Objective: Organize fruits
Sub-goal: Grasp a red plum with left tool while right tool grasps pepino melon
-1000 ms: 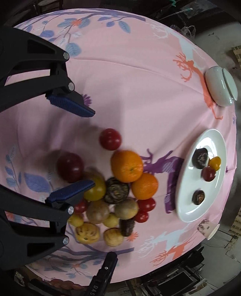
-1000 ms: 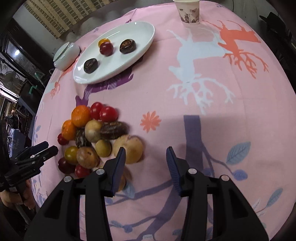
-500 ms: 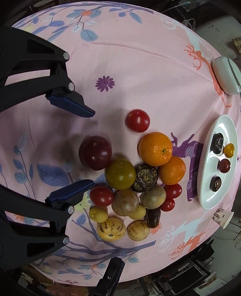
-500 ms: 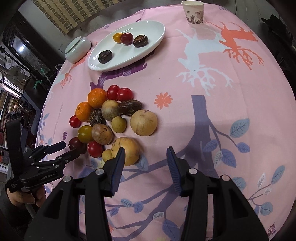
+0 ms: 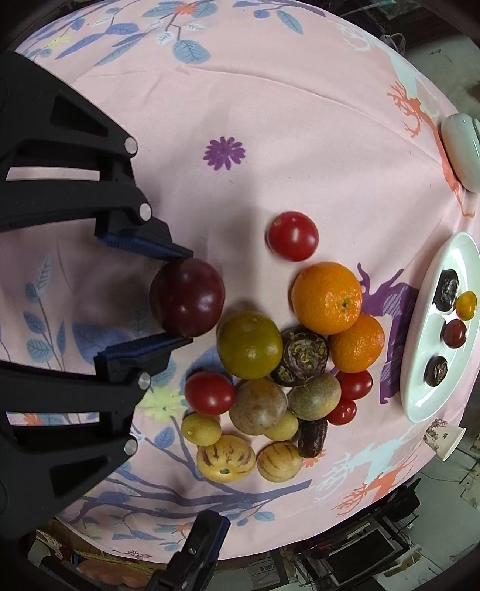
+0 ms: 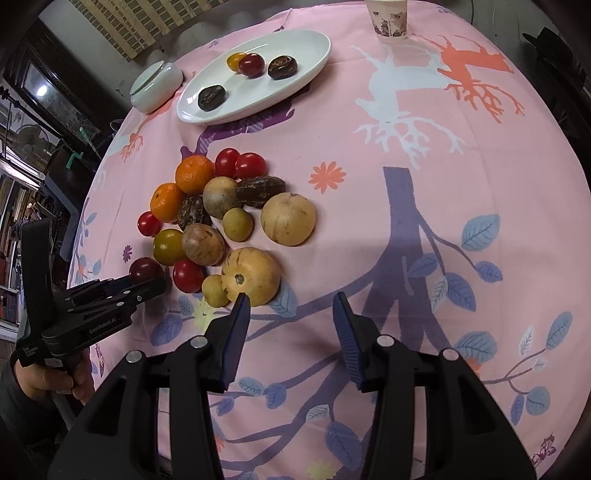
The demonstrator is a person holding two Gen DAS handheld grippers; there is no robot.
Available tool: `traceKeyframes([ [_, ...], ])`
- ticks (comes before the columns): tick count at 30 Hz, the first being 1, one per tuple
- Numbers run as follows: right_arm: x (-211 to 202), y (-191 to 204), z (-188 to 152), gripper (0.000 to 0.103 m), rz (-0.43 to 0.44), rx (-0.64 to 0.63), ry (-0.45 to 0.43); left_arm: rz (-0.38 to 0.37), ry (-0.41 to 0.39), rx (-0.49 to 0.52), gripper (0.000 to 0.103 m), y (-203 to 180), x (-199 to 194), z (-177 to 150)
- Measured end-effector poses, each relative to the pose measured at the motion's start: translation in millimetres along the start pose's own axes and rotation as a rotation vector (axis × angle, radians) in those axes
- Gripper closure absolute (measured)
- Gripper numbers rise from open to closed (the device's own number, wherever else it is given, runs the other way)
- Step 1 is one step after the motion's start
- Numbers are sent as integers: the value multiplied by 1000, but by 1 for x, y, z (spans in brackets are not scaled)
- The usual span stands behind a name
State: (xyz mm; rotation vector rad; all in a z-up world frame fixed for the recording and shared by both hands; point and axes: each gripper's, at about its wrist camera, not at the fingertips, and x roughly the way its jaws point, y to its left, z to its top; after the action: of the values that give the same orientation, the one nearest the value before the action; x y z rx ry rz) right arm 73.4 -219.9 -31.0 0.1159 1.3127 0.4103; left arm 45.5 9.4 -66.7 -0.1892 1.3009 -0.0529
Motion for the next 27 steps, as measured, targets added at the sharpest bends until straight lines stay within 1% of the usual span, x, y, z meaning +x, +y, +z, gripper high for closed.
traceKeyframes([
  [2, 7, 5, -1, 56, 9, -10, 19, -10, -3, -12, 63, 3, -4, -2],
  [6, 18, 14, -3, 56, 20, -21, 43, -5, -17, -17, 63, 8, -12, -6],
  [8, 23, 20, -3, 56, -3, -47, 42, -8, -20, -27, 63, 12, -15, -8],
  [12, 33, 38, -4, 56, -87, -174, 52, -6, -24, -34, 63, 17, -17, -10],
  [13, 36, 40, -4, 56, -91, -189, 60, -8, -24, -38, 63, 19, -17, -10],
  [15, 40, 41, -4, 56, -86, -196, 74, -10, -26, -44, 63, 21, -17, -10],
  [18, 47, 40, -2, 56, -100, -204, 88, -13, -21, -53, 63, 24, -16, -9],
  [20, 52, 40, 1, 56, -88, -208, 95, -14, -18, -58, 63, 25, -15, -8],
  [27, 64, 57, 13, 56, -90, -261, 98, -21, -11, -60, 63, 26, -11, -5],
])
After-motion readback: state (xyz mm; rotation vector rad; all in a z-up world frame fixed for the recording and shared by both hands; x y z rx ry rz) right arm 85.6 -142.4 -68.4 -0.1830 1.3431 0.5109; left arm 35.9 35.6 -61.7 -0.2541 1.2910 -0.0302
